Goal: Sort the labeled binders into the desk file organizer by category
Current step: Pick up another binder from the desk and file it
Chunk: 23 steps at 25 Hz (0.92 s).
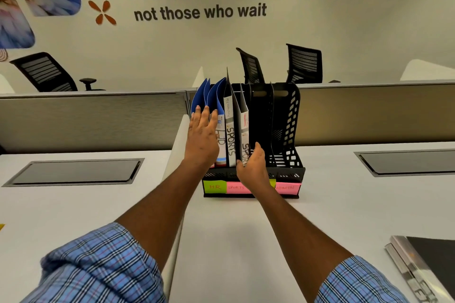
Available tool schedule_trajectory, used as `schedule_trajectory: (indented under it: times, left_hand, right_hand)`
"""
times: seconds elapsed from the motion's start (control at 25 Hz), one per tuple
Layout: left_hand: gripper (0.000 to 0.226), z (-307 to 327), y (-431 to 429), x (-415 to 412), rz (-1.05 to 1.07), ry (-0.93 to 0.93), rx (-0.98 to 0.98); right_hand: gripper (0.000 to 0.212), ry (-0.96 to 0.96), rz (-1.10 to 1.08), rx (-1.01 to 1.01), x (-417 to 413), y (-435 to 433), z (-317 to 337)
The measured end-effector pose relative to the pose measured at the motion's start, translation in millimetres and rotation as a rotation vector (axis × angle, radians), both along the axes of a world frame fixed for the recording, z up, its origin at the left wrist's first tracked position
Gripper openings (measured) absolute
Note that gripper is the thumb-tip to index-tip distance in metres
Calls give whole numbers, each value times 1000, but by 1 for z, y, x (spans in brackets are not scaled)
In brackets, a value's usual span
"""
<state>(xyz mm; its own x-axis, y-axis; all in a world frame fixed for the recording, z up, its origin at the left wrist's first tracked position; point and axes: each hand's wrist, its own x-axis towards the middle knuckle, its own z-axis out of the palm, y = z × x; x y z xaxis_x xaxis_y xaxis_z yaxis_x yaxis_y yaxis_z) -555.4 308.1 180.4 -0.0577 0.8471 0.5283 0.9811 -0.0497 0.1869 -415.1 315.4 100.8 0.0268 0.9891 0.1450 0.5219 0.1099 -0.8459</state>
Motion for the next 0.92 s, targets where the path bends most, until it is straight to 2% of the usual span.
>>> schedule_trajectory:
  times: [0.12, 0.2, 0.36, 0.56, 0.68, 0.8, 0.92]
  left_hand:
    - [75, 8, -6, 0, 26, 88, -108]
    - [76, 6, -17, 7, 70, 103, -109]
    - [66, -10, -48, 55, -22, 33, 0]
    - [61, -21, -73, 105, -114, -33, -50]
    - [60, -27, -84, 137, -149, -82, -88]
    - [58, -39, -96, 173, -160, -166, -132]
    - [49, -63, -109, 214, -190, -174, -168]
  right_hand:
    - [75, -60, 11, 68, 21, -16, 12]
    - [73, -124, 19, 89, 37, -24, 19]
    - [71, -257, -12, 129, 79, -40, 35]
    - [66, -290, -47, 181, 129, -63, 56]
    - [56, -375, -103, 240, 169, -79, 67]
    - [46, -459, -201, 188, 216, -98, 63]
    - [45, -486, -271, 83, 264, -127, 41]
